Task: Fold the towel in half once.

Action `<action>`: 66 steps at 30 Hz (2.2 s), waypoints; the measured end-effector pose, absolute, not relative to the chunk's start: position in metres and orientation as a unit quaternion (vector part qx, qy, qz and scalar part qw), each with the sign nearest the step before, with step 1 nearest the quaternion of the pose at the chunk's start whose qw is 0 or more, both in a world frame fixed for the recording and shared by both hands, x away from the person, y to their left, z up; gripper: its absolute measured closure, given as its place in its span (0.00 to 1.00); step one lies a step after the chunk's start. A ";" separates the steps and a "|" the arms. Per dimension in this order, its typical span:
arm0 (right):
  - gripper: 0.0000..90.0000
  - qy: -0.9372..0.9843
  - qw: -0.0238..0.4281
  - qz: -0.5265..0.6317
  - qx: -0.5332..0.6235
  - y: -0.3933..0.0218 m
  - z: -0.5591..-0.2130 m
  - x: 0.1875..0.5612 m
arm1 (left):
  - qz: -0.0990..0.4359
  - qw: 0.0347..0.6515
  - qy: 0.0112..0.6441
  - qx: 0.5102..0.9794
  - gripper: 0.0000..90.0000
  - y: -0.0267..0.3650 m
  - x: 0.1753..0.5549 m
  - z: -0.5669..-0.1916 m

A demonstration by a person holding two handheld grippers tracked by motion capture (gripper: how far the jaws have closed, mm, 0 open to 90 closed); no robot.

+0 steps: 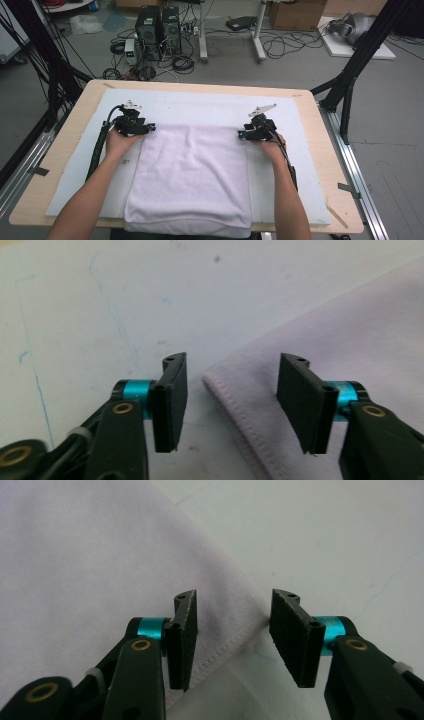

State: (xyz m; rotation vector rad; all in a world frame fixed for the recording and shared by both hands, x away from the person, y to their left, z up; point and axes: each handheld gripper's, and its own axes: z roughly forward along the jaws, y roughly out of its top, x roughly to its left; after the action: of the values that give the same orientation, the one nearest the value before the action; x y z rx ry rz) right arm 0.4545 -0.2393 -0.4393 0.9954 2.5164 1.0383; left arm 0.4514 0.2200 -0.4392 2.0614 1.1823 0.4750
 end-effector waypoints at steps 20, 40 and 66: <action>0.77 0.834 0.217 0.395 0.317 -0.233 -0.321 0.495 | 0.307 0.384 0.406 0.770 0.80 0.216 0.484 -0.328; 0.52 0.867 0.136 0.395 0.270 -0.238 -0.364 0.390 | 0.246 0.411 0.345 0.807 0.55 0.243 0.375 -0.388; 0.79 0.883 0.072 0.424 0.191 -0.240 -0.440 0.279 | 0.153 0.415 0.262 0.858 0.75 0.233 0.261 -0.441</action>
State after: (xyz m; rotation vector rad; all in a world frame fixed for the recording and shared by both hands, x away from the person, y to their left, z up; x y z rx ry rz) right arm 0.2792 -0.2398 -0.4403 0.5728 2.6531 1.2743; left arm 0.2605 0.2330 -0.4408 2.1540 0.6590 0.3837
